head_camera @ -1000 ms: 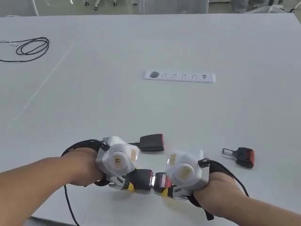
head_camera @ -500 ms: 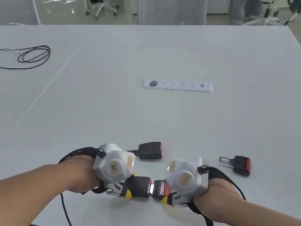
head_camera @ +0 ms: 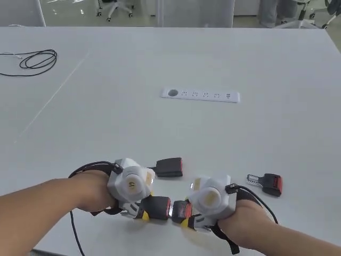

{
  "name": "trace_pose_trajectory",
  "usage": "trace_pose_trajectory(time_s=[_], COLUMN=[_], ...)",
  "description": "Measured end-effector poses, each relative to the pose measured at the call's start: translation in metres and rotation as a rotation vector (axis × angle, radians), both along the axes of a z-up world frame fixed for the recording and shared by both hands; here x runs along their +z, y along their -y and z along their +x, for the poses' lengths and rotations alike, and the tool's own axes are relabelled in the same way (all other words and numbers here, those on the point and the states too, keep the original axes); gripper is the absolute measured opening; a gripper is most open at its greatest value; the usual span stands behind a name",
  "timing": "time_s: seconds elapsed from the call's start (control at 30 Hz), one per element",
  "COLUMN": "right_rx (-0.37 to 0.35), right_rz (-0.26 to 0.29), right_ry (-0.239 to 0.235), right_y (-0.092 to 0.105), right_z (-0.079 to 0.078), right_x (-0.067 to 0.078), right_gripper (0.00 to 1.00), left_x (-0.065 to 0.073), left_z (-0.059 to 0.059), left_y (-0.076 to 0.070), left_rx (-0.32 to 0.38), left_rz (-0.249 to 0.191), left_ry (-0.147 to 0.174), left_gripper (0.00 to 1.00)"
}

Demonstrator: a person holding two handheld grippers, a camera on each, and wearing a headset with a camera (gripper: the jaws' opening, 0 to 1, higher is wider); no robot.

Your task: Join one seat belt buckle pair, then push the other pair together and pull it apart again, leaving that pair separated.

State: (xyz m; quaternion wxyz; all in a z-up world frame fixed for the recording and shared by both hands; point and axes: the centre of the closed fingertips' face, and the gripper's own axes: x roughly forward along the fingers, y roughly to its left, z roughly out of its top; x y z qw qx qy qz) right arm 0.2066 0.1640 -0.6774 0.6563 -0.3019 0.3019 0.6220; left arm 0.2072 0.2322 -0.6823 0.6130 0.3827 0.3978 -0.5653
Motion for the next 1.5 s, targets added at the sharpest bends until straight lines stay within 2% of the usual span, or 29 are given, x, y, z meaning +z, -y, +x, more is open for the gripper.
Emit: trace_pose_trajectory(time_s=[0.07,0.17,0.23,0.27,0.33,0.4,0.5,0.57,0.6,0.67,0.8,0.93,1.07,1.13,1.23,1.33,1.4,1.5], right_rx=[-0.002,0.001,-0.008,-0.013,-0.018,-0.023,-0.023,-0.024,-0.025,-0.031,-0.023,-0.034,-0.068,-0.080,-0.103,-0.134,-0.151,-0.169], right_rz=[0.001,-0.003,-0.004,0.003,0.015,0.031,0.052,0.065,0.069,0.076,0.075,0.059,0.041,0.034,0.009,-0.006,-0.016,-0.035], right_ry=[0.003,0.020,0.019,0.022,0.028,0.022,0.019,0.020,0.020,0.012,0.038,0.056,0.068,0.068,0.074,0.077,0.079,0.083], right_y=[0.000,0.000,0.000,0.000,0.001,0.001,0.002,0.003,0.004,0.005,0.014,0.032,0.055,0.065,0.086,0.105,0.116,0.132], right_z=[0.000,0.000,0.001,0.001,0.003,0.003,0.002,0.002,0.002,0.003,0.007,0.018,0.033,0.039,0.050,0.061,0.067,0.075], right_x=[0.001,0.002,0.003,0.008,0.013,0.020,0.030,0.036,0.037,0.040,0.044,0.043,0.043,0.042,0.039,0.037,0.037,0.033], right_gripper=[0.33,0.34,0.34,0.34,0.36,0.36,0.35,0.34,0.34,0.34,0.35,0.35,0.35,0.35,0.36,0.35,0.35,0.35], left_x=[-0.001,-0.001,-0.001,0.000,0.004,0.012,0.028,0.034,0.038,0.043,0.050,0.052,0.051,0.050,0.048,0.043,0.042,0.042], left_z=[0.001,0.002,0.001,0.001,0.000,0.000,0.002,0.004,0.009,0.017,0.032,0.048,0.069,0.077,0.089,0.095,0.099,0.106], left_y=[-0.001,0.000,-0.001,-0.002,-0.003,-0.003,0.000,0.002,0.003,0.007,0.015,0.022,0.022,0.021,0.024,0.023,0.025,0.026], left_rx=[0.044,0.030,0.022,0.002,-0.019,-0.019,-0.025,-0.032,-0.036,-0.023,0.000,0.015,0.030,0.048,0.101,0.093,0.101,0.110], left_rz=[0.006,0.014,0.026,0.044,0.050,0.046,0.022,0.014,0.010,-0.006,-0.032,-0.045,-0.034,-0.033,-0.057,-0.038,-0.044,-0.043], left_ry=[-0.025,-0.019,-0.009,0.010,0.027,0.034,0.058,0.073,0.096,0.108,0.125,0.136,0.154,0.159,0.155,0.155,0.143,0.148], left_gripper=[0.34,0.34,0.34,0.34,0.33,0.32,0.33,0.35,0.32,0.32,0.33,0.35,0.35,0.35,0.35,0.35,0.35,0.35])
